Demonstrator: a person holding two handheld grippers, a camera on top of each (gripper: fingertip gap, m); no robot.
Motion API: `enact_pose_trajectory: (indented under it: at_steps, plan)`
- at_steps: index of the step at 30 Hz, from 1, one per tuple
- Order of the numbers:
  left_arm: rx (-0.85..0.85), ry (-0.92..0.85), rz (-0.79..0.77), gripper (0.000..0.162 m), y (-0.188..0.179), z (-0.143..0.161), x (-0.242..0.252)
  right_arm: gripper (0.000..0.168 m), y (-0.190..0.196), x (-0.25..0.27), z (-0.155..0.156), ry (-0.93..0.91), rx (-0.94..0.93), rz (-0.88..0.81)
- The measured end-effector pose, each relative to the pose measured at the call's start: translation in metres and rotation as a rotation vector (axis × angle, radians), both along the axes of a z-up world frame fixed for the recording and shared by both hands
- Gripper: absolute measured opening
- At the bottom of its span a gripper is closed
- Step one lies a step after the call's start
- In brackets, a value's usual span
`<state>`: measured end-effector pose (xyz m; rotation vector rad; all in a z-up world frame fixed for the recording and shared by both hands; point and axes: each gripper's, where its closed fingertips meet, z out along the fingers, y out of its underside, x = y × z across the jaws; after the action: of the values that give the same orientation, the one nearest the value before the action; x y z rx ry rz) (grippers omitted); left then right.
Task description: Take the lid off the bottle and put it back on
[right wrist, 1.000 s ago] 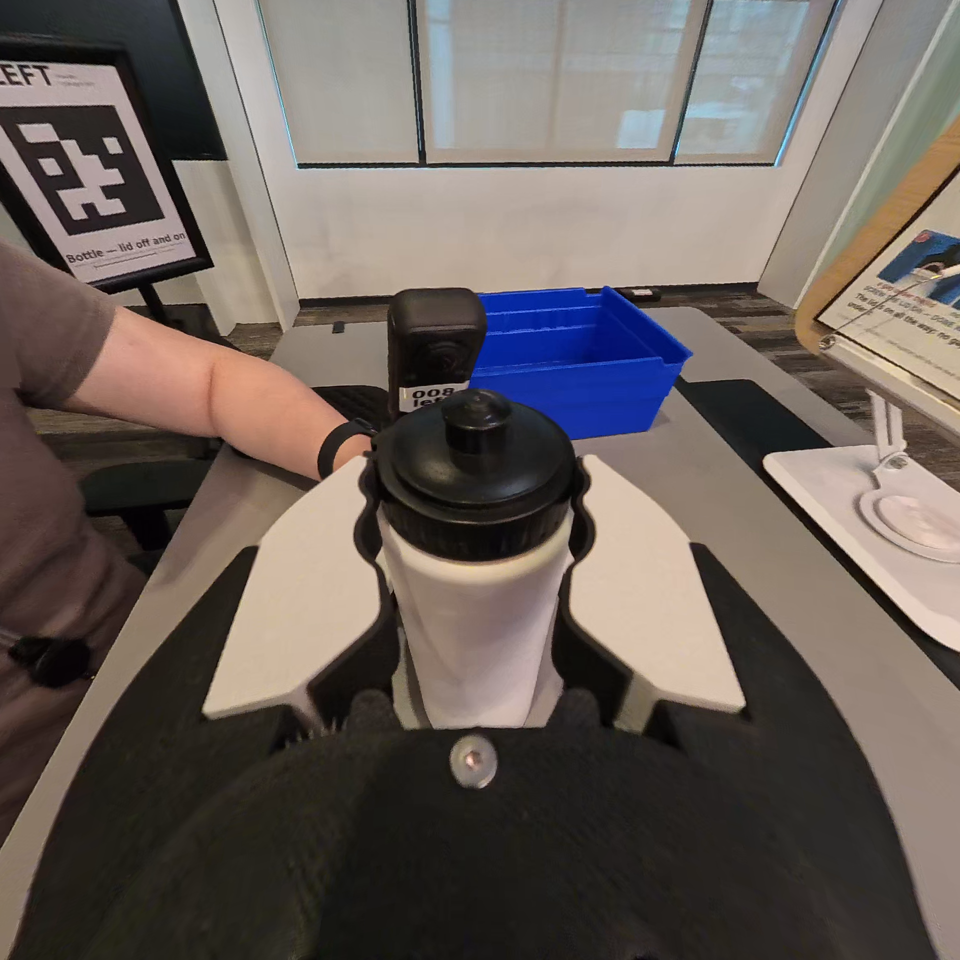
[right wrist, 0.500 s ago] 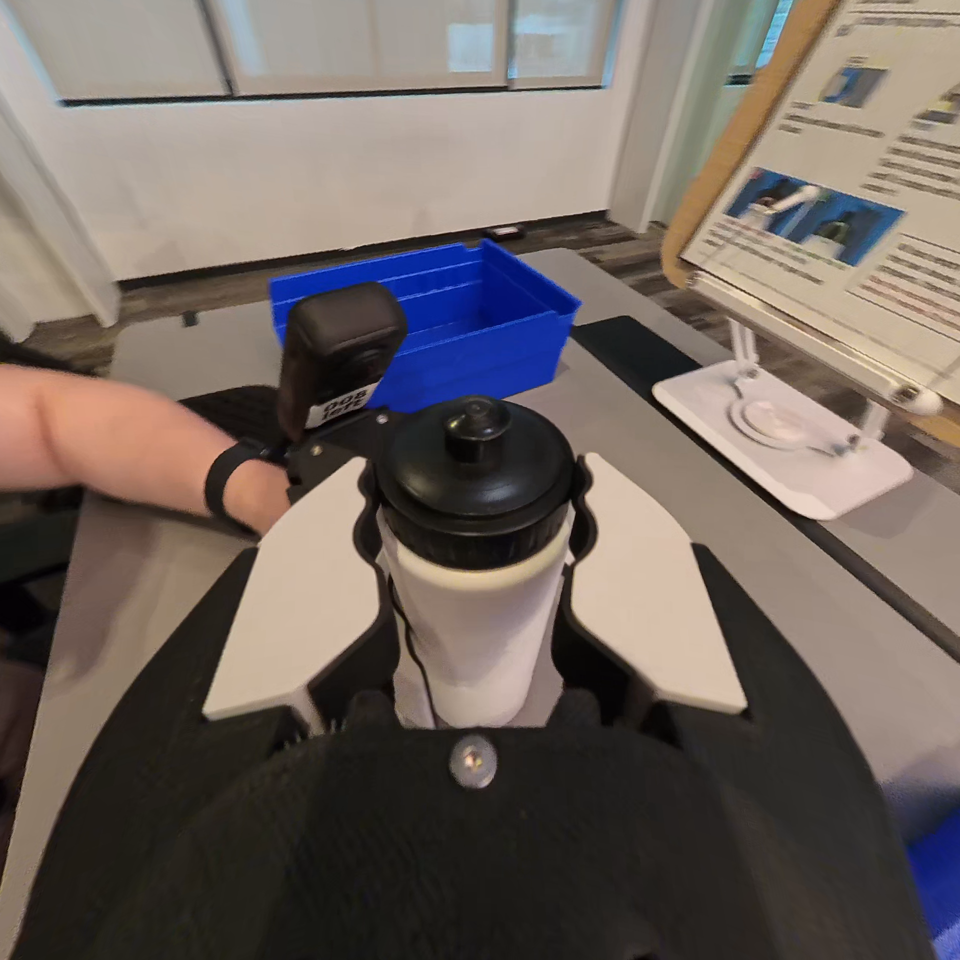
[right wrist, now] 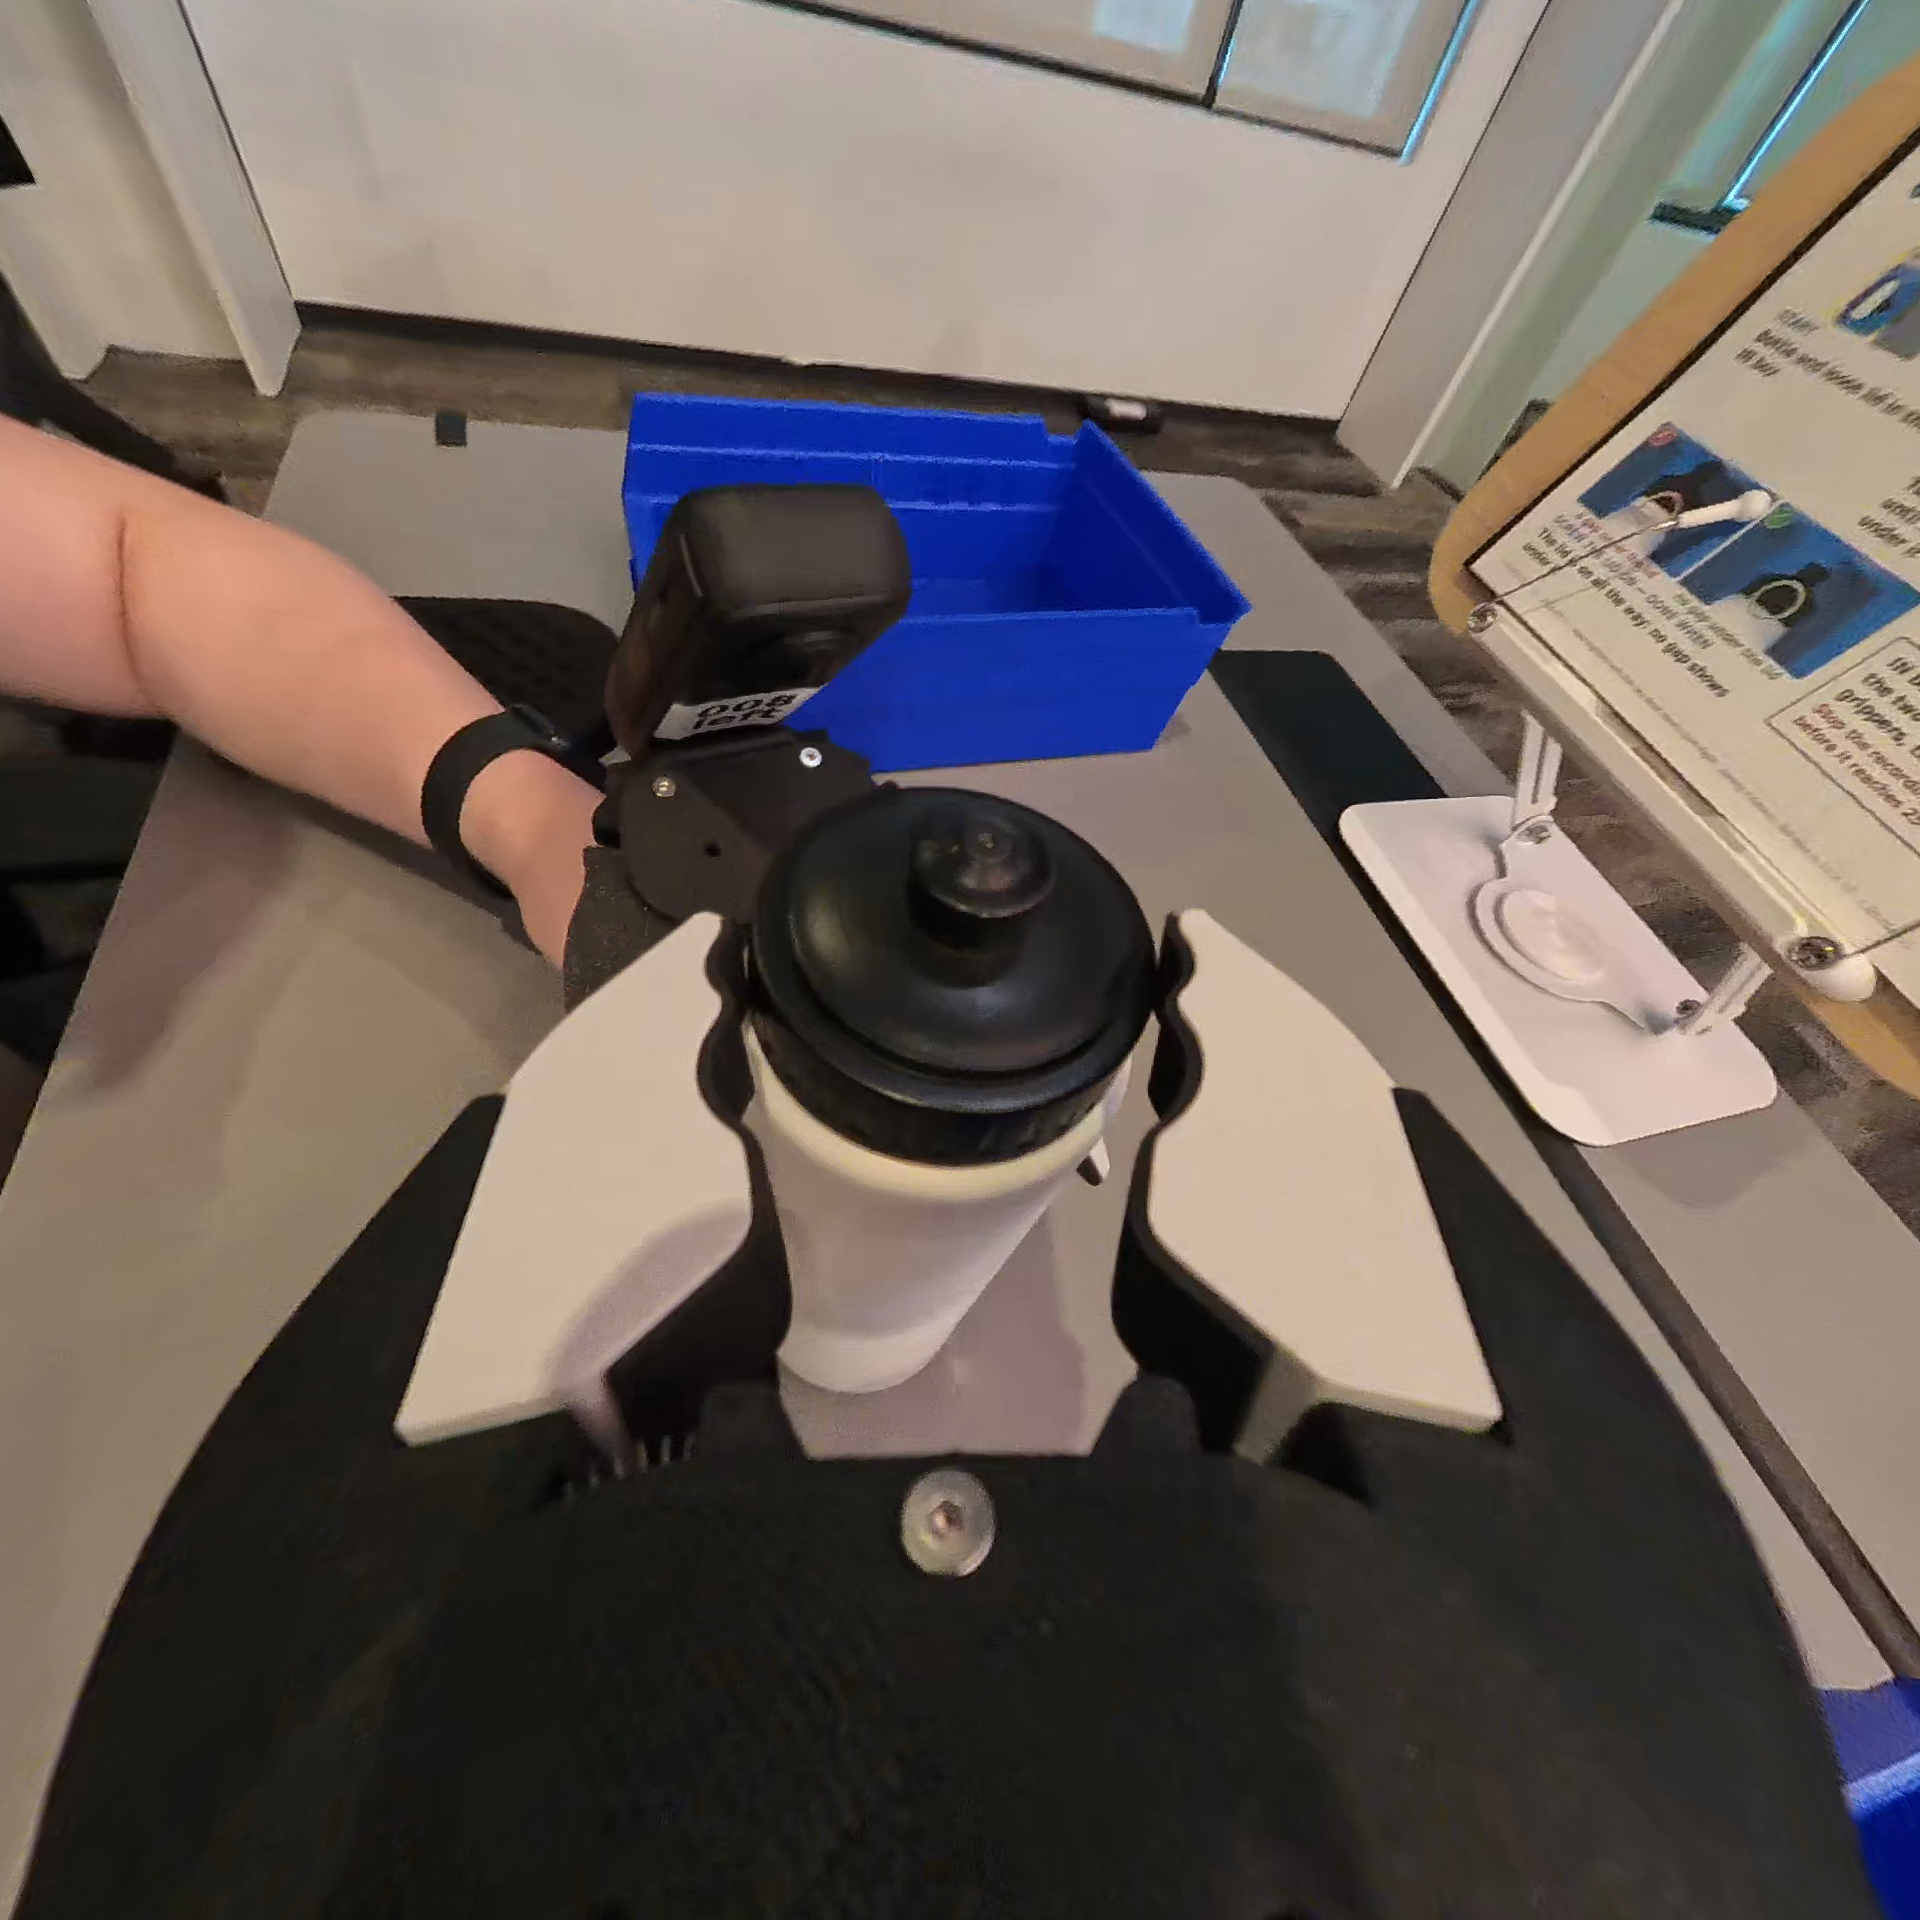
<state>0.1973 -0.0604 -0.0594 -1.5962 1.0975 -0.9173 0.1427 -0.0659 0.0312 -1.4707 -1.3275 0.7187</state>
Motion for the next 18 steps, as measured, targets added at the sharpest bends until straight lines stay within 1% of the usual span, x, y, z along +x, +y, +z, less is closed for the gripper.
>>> enact_pose_trajectory:
  at_steps: [4,8,18]
  plan:
    - [0.011,0.013,-0.015,0.1,-0.0027,-0.0001,-0.0003,0.077,-0.0045,0.0,0.0007,-0.004,0.003,0.033]
    - [-0.001,0.013,-0.026,0.1,-0.0035,-0.0009,0.0025,0.076,-0.0033,0.0039,0.0021,0.04,-0.078,0.035]
    - [-0.016,0.063,0.054,0.099,0.0013,-0.0034,0.0026,0.076,0.0026,0.0062,0.001,0.053,-0.106,-0.174]
